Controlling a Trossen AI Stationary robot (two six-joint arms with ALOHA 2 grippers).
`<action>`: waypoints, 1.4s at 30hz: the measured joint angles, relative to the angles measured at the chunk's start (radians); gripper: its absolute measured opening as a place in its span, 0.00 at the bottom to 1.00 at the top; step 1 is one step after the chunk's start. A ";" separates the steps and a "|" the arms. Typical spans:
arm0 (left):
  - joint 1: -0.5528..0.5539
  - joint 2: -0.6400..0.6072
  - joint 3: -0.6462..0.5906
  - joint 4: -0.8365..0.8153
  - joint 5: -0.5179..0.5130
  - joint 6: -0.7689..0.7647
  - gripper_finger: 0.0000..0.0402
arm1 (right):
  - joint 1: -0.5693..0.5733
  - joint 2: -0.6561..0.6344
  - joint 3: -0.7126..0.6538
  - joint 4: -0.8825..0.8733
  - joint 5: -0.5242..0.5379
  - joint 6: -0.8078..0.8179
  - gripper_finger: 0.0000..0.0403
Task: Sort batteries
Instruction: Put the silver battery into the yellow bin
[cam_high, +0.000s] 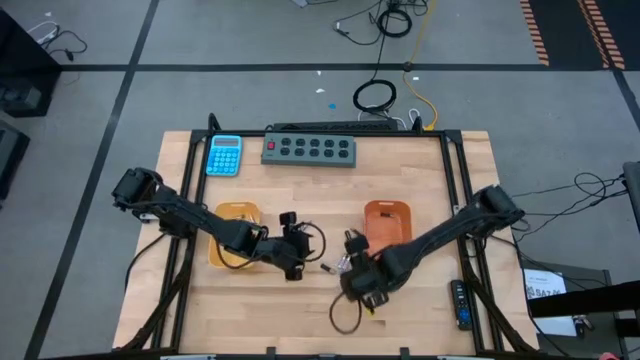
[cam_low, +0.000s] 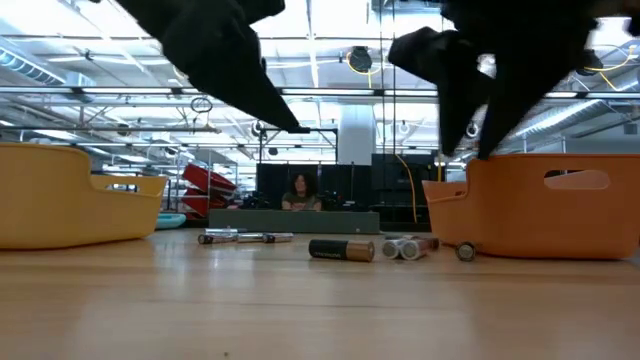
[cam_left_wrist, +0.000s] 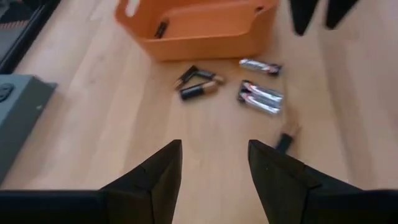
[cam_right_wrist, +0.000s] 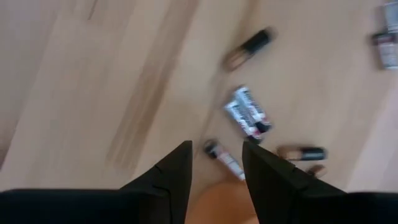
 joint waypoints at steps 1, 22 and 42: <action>-0.007 0.000 -0.016 0.026 0.000 -0.010 0.48 | 0.006 0.016 0.011 -0.018 0.000 -0.013 0.33; -0.060 0.000 -0.086 0.090 -0.011 -0.129 0.48 | -0.025 0.149 0.018 -0.024 0.054 -0.340 0.50; -0.059 0.000 -0.086 0.045 -0.013 -0.130 0.48 | -0.121 0.151 0.026 0.075 -0.022 -0.350 0.40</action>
